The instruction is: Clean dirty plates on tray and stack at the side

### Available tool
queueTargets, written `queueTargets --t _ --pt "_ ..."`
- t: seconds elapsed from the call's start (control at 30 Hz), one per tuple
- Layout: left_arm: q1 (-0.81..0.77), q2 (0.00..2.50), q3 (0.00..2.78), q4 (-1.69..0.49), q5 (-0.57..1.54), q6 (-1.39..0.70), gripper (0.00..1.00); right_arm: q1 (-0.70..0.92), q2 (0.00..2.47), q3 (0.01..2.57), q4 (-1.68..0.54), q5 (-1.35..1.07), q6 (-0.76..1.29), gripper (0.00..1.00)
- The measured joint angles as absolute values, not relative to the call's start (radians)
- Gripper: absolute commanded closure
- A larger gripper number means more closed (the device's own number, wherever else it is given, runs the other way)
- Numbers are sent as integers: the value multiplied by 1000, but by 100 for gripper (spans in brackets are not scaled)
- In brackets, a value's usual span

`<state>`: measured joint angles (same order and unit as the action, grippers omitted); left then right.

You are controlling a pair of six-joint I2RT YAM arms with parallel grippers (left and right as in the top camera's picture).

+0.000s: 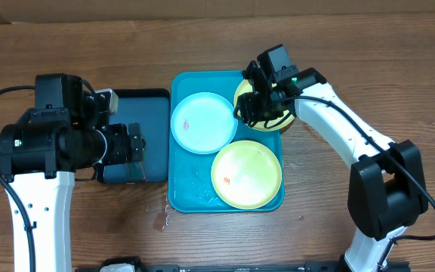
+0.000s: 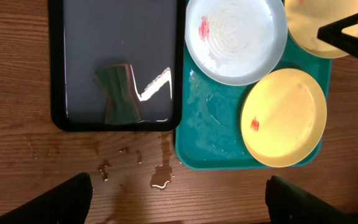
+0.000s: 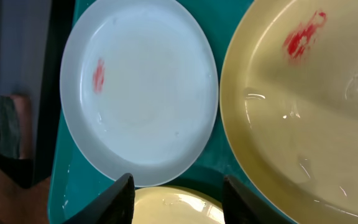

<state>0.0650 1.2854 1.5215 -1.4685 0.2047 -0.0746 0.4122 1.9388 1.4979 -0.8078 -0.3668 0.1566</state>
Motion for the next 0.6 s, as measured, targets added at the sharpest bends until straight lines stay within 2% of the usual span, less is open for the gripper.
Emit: queueTargets --t 0.27,0.6 --pt "65 1285 1522 -1468 205 -75 12 412 1939 1379 -647 -362 165 53" --pt "65 1285 1522 -1459 205 -75 11 419 1939 1224 -419 -358 309 57"
